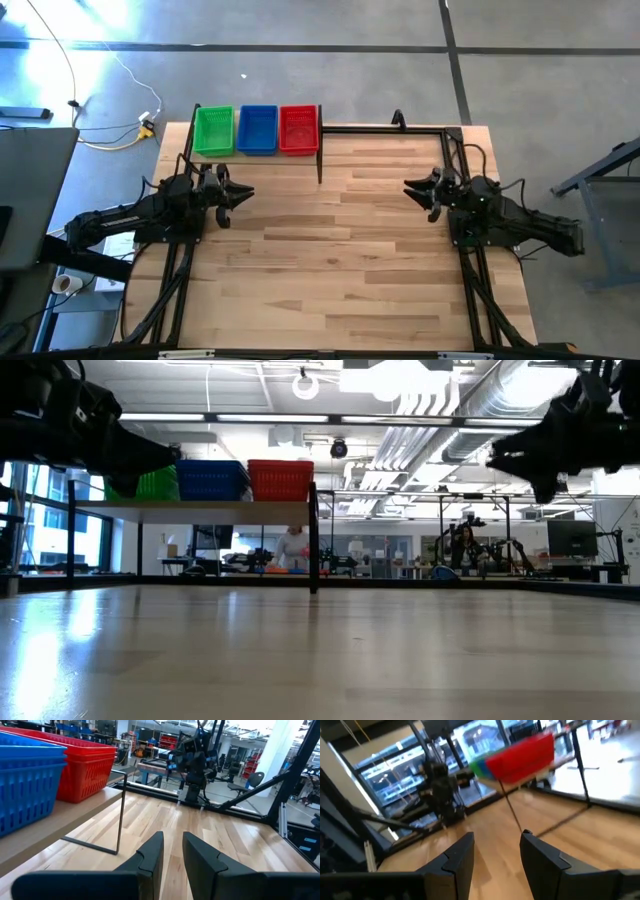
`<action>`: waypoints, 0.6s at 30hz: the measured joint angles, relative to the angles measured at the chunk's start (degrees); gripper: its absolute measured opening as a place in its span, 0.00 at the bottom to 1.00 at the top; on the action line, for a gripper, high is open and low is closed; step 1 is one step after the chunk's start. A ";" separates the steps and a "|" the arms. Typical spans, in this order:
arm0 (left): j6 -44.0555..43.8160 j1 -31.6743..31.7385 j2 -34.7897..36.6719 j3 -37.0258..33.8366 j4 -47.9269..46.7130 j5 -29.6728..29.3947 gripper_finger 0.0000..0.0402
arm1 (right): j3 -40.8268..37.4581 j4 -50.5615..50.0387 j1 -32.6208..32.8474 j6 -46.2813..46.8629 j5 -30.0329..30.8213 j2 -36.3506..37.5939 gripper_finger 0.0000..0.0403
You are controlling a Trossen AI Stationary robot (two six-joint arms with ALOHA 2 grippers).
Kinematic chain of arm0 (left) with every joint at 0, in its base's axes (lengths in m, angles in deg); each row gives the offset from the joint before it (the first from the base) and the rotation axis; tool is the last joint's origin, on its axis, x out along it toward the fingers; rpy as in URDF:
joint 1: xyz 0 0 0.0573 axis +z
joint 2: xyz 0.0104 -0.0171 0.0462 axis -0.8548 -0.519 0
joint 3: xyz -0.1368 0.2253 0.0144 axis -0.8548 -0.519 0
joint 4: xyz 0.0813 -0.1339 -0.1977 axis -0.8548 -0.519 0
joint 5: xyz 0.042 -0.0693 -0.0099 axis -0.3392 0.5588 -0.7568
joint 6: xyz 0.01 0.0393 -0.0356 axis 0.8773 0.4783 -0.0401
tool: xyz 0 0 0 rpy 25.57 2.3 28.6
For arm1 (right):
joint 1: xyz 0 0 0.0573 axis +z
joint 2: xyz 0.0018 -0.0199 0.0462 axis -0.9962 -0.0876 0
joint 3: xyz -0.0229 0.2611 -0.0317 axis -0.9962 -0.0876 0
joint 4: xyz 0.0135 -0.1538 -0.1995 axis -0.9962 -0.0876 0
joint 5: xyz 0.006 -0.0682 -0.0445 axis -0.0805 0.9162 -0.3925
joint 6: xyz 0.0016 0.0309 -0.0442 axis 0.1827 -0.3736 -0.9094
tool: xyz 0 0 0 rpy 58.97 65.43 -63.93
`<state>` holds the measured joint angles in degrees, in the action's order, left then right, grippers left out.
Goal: Stack baskets on shelf by color
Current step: Return to Home Position
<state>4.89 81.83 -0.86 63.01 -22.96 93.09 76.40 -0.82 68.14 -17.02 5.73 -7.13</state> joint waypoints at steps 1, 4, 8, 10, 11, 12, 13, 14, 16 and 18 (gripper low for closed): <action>0.00 0.00 0.03 0.00 -0.01 -0.03 0.16 | -0.84 -0.09 0.00 0.54 -0.32 0.03 0.36; 0.00 0.00 0.03 0.00 -0.02 -0.05 0.16 | -2.62 2.33 0.00 1.45 -0.17 -0.60 0.36; 0.00 0.00 0.03 0.00 -0.01 -0.14 0.16 | -2.91 2.95 0.00 0.87 -0.24 -0.89 0.36; 0.00 0.00 0.03 0.00 -0.01 -0.17 0.16 | -2.91 2.87 0.00 3.24 0.42 -0.89 0.36; 0.00 0.00 0.03 0.00 -0.01 -0.17 0.16 | -2.91 2.77 0.00 3.85 1.01 -0.91 0.36; 0.00 0.00 0.03 0.00 -0.01 -0.17 0.16 | -2.91 2.75 0.00 4.01 1.26 -0.91 0.36; 0.00 0.00 0.03 0.00 -0.01 -0.17 0.16 | -2.91 2.73 0.00 3.90 1.32 -0.91 0.36; 0.00 0.00 0.03 0.00 -0.01 -0.17 0.16 | -2.91 2.73 0.00 3.93 1.31 -0.91 0.36; 0.00 0.00 0.03 0.00 -0.01 -0.17 0.16 | -2.91 2.73 0.00 4.21 1.33 -0.91 0.36; 0.00 0.00 0.03 0.00 -0.01 -0.17 0.16 | -2.91 2.74 0.00 4.33 1.31 -0.91 0.36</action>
<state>4.89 81.83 -0.84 63.01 -22.96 92.92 73.49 1.91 68.14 -12.68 7.05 -8.04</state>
